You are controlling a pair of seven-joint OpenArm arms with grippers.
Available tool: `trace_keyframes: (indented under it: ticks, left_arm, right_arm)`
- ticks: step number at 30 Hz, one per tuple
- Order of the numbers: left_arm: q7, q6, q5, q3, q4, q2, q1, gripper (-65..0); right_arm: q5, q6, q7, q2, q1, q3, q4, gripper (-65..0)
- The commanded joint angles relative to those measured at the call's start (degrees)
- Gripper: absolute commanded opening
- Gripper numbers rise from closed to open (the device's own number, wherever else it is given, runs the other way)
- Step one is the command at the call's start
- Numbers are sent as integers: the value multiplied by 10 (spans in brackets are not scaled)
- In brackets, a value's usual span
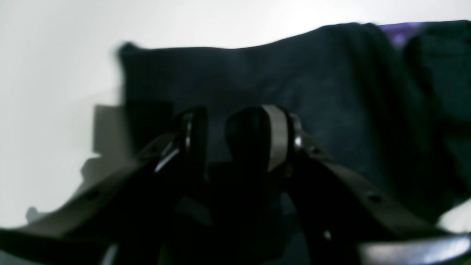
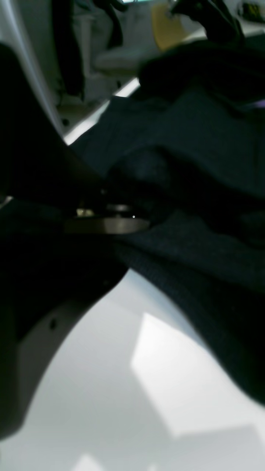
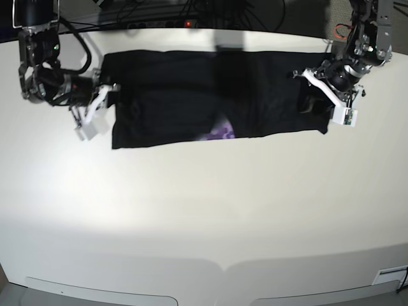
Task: Fold the T-shirt properly
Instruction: 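Regrasp the folded strip's end with the right gripper and pull inward, then lift and flip the folded shirt with both grippers, exposing the sun print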
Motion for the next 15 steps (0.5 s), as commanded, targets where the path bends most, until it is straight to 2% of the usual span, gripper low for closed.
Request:
trace_keyframes:
  ticks: [1, 4, 8, 12, 15]
  left_arm:
    - [-10, -3, -5, -3, 8, -5, -3, -420]
    - [-9, -3, -3, -3, 8, -5, -3, -420]
    - [-21, -3, 53, -3, -4, -5, -3, -420]
    - [-63, -3, 71, -3, -73, -5, -5, -420]
    - [-78, -3, 74, -3, -133, -5, -16, -420]
  right_arm:
    - [10, 0, -7, 13, 18, 19, 9, -650]
    - [16, 3, -75, 12, 40, 47, 36, -650]
    - [48, 3, -113, 2, 39, 41, 118, -650]
    - [71, 3, -154, -43, 39, 28, 205, -650]
    - [67, 3, -153, -79, 36, 13, 235, -650]
